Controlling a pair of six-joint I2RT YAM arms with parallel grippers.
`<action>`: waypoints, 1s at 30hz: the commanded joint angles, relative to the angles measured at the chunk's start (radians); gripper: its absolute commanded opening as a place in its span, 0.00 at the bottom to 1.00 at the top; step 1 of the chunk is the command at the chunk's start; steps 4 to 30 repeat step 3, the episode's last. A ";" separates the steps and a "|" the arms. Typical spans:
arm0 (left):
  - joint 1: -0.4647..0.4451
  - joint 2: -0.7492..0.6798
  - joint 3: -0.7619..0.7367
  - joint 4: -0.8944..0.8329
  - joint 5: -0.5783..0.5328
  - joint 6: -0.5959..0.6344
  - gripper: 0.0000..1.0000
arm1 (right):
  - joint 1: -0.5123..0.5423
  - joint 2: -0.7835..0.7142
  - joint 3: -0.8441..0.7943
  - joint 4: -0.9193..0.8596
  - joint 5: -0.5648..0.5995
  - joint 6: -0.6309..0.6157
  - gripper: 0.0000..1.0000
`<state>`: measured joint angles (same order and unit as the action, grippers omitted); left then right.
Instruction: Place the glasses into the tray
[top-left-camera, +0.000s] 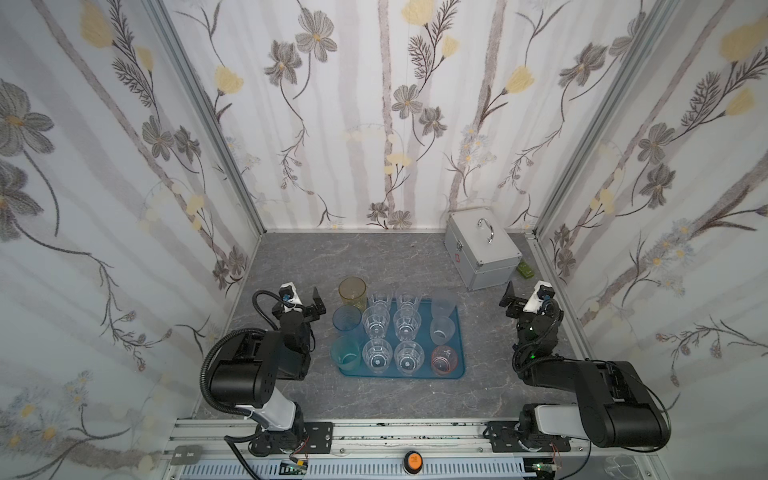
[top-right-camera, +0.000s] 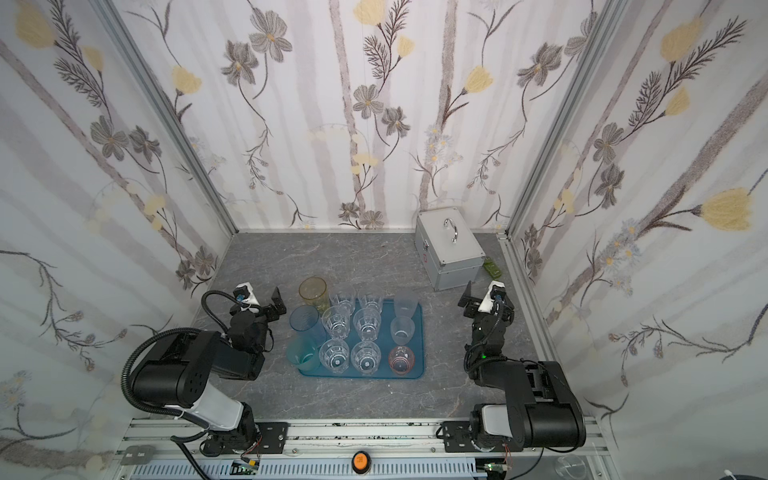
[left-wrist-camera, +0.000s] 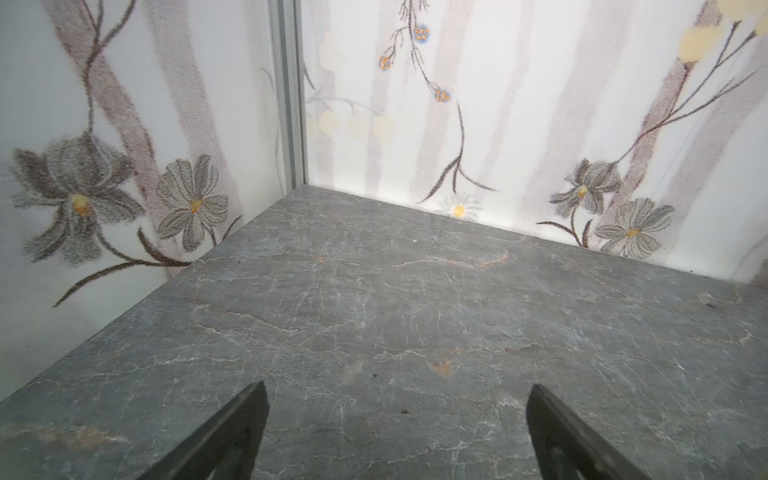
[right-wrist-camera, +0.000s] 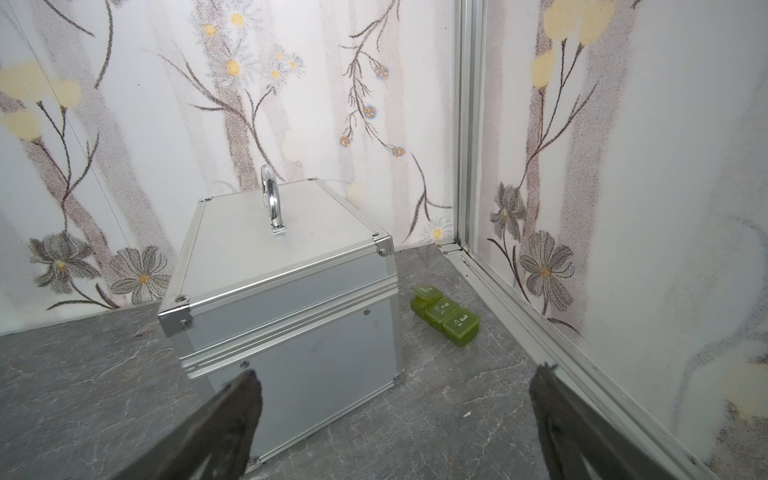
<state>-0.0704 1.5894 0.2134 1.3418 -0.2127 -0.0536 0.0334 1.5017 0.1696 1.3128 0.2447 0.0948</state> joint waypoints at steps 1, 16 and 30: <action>-0.009 0.001 0.006 0.042 0.039 0.038 1.00 | 0.002 0.004 0.006 0.037 0.008 -0.021 1.00; -0.009 -0.004 0.002 0.043 0.034 0.033 1.00 | 0.003 0.005 0.007 0.036 0.008 -0.021 1.00; -0.009 -0.004 0.002 0.043 0.034 0.033 1.00 | 0.003 0.005 0.007 0.036 0.008 -0.021 1.00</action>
